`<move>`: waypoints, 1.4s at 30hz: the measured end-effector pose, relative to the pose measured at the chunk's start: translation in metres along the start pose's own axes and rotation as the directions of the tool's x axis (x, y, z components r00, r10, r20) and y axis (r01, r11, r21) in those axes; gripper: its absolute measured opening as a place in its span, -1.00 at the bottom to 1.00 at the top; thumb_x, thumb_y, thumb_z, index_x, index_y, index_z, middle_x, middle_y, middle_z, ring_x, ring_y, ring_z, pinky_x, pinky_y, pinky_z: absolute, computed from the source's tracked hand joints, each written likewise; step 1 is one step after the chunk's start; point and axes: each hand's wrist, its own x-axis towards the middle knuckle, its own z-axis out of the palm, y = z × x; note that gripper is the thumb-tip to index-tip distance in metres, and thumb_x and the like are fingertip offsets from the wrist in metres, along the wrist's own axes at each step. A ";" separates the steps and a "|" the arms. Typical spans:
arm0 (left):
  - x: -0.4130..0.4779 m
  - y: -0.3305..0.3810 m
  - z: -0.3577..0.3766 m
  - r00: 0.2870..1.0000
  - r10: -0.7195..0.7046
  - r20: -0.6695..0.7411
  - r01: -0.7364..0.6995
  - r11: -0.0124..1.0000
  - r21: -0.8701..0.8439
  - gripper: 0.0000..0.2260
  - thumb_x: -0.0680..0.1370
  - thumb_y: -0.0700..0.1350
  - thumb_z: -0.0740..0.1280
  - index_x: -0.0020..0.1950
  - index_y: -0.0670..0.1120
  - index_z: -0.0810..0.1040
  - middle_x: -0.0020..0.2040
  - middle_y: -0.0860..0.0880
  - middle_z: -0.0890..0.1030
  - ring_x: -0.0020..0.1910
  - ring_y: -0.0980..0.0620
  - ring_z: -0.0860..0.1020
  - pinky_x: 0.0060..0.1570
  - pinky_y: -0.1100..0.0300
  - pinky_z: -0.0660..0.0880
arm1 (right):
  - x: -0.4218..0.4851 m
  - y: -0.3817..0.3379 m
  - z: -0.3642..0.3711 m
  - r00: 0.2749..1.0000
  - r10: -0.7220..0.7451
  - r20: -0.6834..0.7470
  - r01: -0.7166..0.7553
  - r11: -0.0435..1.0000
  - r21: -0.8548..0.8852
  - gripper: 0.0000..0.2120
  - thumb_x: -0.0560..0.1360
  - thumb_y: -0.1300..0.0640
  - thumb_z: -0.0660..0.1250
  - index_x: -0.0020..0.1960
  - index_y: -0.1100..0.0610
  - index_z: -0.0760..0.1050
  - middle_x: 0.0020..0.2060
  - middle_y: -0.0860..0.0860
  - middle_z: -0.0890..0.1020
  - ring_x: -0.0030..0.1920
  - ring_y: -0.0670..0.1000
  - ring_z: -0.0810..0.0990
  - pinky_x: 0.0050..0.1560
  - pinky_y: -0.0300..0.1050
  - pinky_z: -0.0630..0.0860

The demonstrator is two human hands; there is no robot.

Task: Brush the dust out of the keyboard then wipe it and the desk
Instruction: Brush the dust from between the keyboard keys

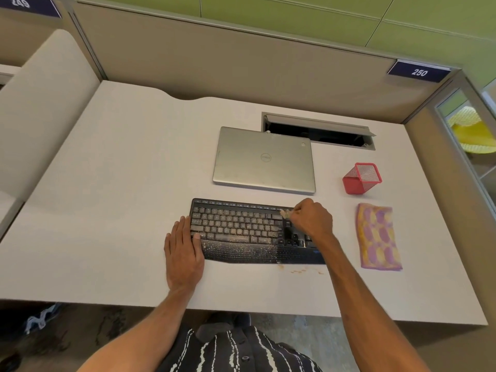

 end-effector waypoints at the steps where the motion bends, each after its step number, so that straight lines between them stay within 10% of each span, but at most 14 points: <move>1: 0.000 0.000 0.000 1.000 0.000 0.000 0.000 1.000 0.000 -0.47 0.82 0.09 -0.07 0.78 -0.04 0.13 0.75 -0.06 0.26 0.75 -0.04 0.16 0.74 -0.16 0.07 | -0.001 -0.002 0.001 1.000 -0.009 0.030 0.009 1.000 -0.011 -0.80 0.55 -0.01 0.41 -0.05 0.10 0.73 -0.31 -0.05 0.68 -0.31 -0.04 0.61 -0.17 -0.13 0.59; 31: 0.000 -0.001 0.000 1.000 -0.009 0.004 0.009 1.000 -0.016 -0.47 0.82 0.10 -0.07 0.78 -0.03 0.14 0.75 -0.04 0.26 0.75 -0.02 0.14 0.75 -0.15 0.05 | -0.001 -0.040 0.007 0.998 -0.051 0.042 0.047 0.994 0.094 -0.88 0.53 0.14 0.39 -0.09 0.10 0.71 -0.31 -0.06 0.67 -0.34 -0.12 0.57 -0.37 -0.26 0.38; 42: 0.001 -0.002 0.002 1.000 -0.009 0.001 0.009 1.000 -0.012 -0.47 0.82 0.10 -0.07 0.78 -0.02 0.13 0.75 -0.03 0.26 0.76 0.00 0.13 0.75 -0.13 0.03 | 0.003 -0.044 0.013 0.997 -0.065 0.042 0.063 0.996 0.060 -0.85 0.54 0.15 0.39 -0.09 0.19 0.72 -0.26 0.04 0.73 -0.28 0.00 0.69 -0.27 -0.14 0.61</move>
